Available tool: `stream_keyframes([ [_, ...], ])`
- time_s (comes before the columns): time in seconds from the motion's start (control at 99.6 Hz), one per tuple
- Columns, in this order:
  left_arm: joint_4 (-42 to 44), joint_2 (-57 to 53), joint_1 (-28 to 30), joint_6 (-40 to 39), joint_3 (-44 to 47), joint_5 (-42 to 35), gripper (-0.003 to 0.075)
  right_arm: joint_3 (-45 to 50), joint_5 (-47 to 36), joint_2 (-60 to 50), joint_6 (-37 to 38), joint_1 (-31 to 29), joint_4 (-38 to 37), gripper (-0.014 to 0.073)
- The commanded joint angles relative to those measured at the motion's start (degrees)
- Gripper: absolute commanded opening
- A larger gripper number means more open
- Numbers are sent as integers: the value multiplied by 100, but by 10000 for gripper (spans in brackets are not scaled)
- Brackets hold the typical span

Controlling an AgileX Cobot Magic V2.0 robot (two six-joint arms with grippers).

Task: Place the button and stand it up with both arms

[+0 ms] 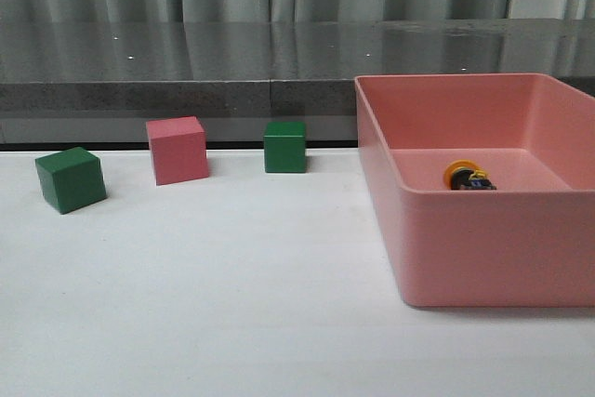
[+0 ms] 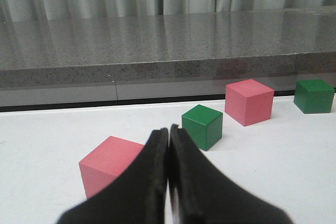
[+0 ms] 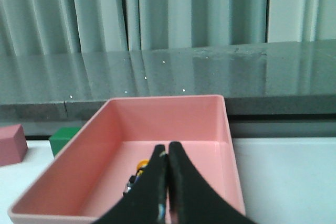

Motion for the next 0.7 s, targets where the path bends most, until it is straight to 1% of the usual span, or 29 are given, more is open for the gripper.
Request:
stream_keyframes([
  [0.0, -57, -182, 13, -51, 255, -470, -20, -764, 27, 300, 69, -12, 63, -69],
  [0.151, -57, -182, 13, -51, 255, -470, -20, -2022, 743, 1330, 69, -12, 63, -69],
  [0.361, -57, -182, 13, -51, 255, -470, -20, -3639, 1414, 3493, 69, 216, 185, -69],
  [0.432, -57, -182, 13, -51, 255, -470, -20, -4053, 1511, 4222, 69, 337, 348, -69],
  [0.693, -57, -182, 13, -51, 255, -470, -20, -5296, 1527, 6647, 48, 668, 324, -69],
])
